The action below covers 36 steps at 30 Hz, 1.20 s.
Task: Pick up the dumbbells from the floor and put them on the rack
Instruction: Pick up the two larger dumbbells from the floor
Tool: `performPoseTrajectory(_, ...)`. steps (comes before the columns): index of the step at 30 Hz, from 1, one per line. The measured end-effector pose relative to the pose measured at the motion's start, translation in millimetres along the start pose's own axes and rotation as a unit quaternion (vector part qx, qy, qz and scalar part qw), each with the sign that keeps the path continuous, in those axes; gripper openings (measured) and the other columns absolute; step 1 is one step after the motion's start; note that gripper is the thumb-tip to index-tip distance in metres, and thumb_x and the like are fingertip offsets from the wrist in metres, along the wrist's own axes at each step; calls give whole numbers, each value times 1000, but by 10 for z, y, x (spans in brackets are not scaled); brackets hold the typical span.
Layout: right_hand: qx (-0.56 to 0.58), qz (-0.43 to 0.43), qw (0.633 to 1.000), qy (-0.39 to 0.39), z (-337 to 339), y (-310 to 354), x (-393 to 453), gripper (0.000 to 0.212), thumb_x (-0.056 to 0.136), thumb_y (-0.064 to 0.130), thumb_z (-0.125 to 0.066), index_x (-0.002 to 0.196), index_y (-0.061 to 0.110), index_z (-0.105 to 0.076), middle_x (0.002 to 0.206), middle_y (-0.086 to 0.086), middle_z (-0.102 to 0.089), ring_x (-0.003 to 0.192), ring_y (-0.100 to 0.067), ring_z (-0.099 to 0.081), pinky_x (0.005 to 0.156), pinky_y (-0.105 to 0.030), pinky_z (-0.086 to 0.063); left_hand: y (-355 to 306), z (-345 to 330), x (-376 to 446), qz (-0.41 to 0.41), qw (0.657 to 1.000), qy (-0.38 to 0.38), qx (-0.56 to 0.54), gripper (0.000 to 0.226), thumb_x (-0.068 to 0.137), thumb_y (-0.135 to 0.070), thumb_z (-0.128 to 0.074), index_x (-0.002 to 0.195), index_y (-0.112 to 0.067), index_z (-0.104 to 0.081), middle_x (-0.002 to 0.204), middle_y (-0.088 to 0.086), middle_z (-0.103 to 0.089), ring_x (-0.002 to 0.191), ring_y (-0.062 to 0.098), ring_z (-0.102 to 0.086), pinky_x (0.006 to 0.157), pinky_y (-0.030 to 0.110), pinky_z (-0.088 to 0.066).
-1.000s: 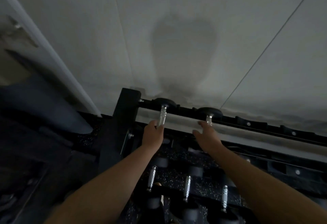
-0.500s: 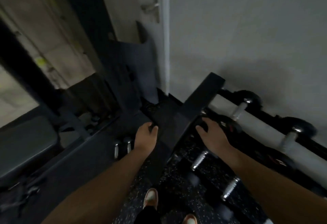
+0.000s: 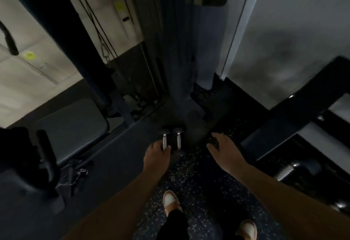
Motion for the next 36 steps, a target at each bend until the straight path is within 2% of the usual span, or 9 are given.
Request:
performPoseTrajectory(5,6,-21,1000,12,-703,-65,449,56,99,37,-53,147,12,-39,149,-10,-41,133,-27,-42,109,-38,-37,350,-77,710,-19,999,14,41,47,94,-34,-57,133,-8,-54,134,15,-57,125,32,-50,105,43,-39)
performPoseTrajectory(10,-25,-14,1000,-3,-1248,-345,1138,60,97,35,-56,148,10,-37,150,-14,-41,140,-29,-34,112,-38,-31,651,-540,1314,-34,996,11,81,44,93,-31,-57,130,-7,-54,131,16,-59,124,32,-51,104,43,-40)
performPoseTrajectory(14,-56,-19,998,17,-1916,-780,1842,65,96,41,-54,150,10,-34,153,-15,-38,141,-31,-31,114,-41,-32,1109,-1192,1868,-50,993,25,103,38,93,-31,-57,124,-9,-58,124,13,-61,118,31,-52,98,39,-40)
performPoseTrajectory(19,-66,-24,996,47,-2879,-1438,2599,62,96,41,-55,147,12,-38,151,-15,-41,140,-31,-34,114,-42,-33,2067,-2173,2686,-11,995,67,78,43,94,-26,-56,131,-4,-52,132,20,-55,124,35,-48,102,38,-37)
performPoseTrajectory(23,-86,-42,994,58,-3575,-1971,3178,62,96,40,-56,147,9,-39,150,-18,-42,138,-33,-37,114,-40,-31,2712,-2931,3409,-13,987,91,129,47,96,-33,-50,134,-6,-47,133,23,-52,123,37,-47,101,43,-37)
performPoseTrajectory(29,-77,-61,992,75,-4424,-2390,3887,64,96,40,-57,146,5,-38,147,-21,-44,135,-35,-40,109,-41,-35,3250,-3632,4131,18,997,51,63,51,93,-33,-57,133,-5,-46,132,24,-53,120,40,-51,98,48,-41)
performPoseTrajectory(34,-70,-58,993,73,-4811,-2472,4258,60,94,41,-59,140,4,-44,137,-20,-52,126,-35,-49,99,-39,-42,3534,-3957,4526,33,999,30,30,55,94,-37,-55,137,-6,-41,129,24,-52,113,40,-54,92,49,-47)
performPoseTrajectory(36,-58,-61,994,74,-4902,-2496,4378,60,94,40,-59,140,5,-43,137,-19,-52,126,-34,-49,101,-41,-43,3583,-4036,4666,33,999,21,11,56,93,-39,-55,137,-7,-40,128,24,-51,112,39,-54,91,45,-46)
Point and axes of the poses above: each hand's wrist, its own x-axis towards the middle knuckle, its own z-axis out of the back of the hand, y = z × x, the point moved 7 cm from there along x, towards the middle knuckle
